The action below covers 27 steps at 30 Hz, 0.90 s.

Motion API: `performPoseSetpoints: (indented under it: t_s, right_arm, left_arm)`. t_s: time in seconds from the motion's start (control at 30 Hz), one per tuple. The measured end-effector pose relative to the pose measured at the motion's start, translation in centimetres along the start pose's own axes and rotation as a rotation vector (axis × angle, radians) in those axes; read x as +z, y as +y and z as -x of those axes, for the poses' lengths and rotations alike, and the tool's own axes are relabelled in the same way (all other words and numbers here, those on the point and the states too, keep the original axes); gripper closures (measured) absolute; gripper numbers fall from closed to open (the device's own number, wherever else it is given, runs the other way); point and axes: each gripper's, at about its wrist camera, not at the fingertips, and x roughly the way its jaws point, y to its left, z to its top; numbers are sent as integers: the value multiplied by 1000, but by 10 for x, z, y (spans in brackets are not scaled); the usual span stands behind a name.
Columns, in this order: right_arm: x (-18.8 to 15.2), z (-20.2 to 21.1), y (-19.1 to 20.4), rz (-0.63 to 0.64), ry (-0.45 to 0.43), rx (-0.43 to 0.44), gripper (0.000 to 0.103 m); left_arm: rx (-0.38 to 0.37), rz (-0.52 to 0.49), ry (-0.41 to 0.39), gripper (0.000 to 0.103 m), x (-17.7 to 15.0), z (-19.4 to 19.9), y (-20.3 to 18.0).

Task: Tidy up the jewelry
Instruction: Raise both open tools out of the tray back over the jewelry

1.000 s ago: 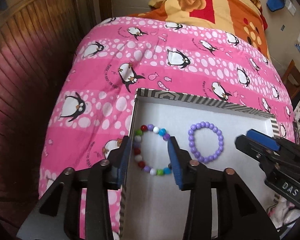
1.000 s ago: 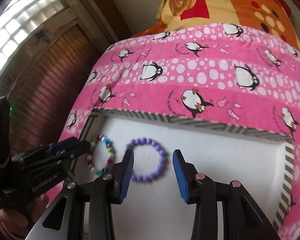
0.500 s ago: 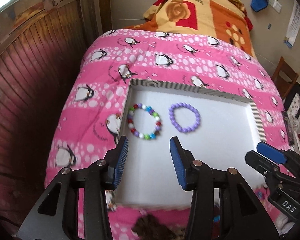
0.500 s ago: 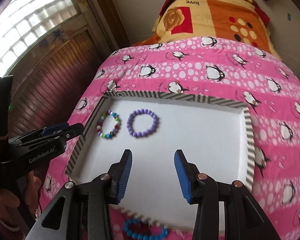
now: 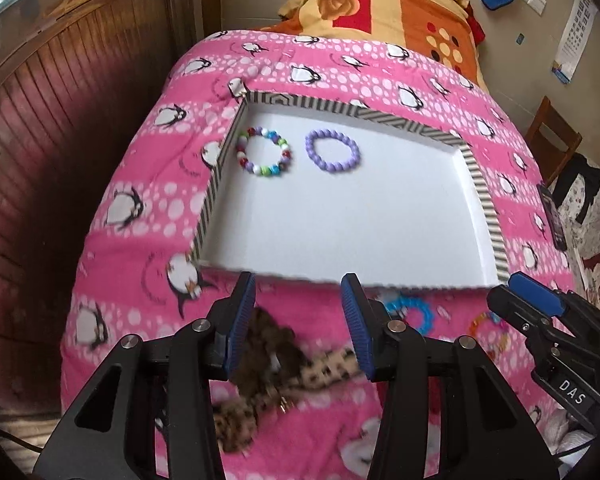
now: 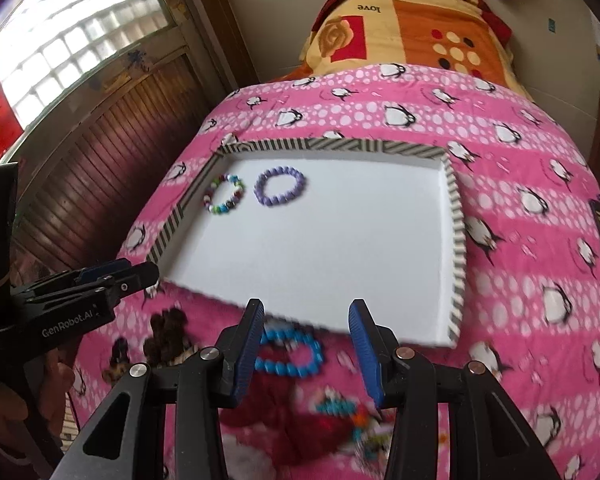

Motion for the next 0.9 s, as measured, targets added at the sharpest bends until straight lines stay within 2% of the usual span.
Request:
performPoseSetpoints:
  t_s: [0.47,0.9]
  right_arm:
    - [-52,50,-24,-15,-15,-4,61]
    - [-75,73,-36,-26,-22,-14,58]
  left_arm:
    - [-34,-18,-39,59,-47,46,-40]
    - [-32,-40,-57,59,-77,68,-56]
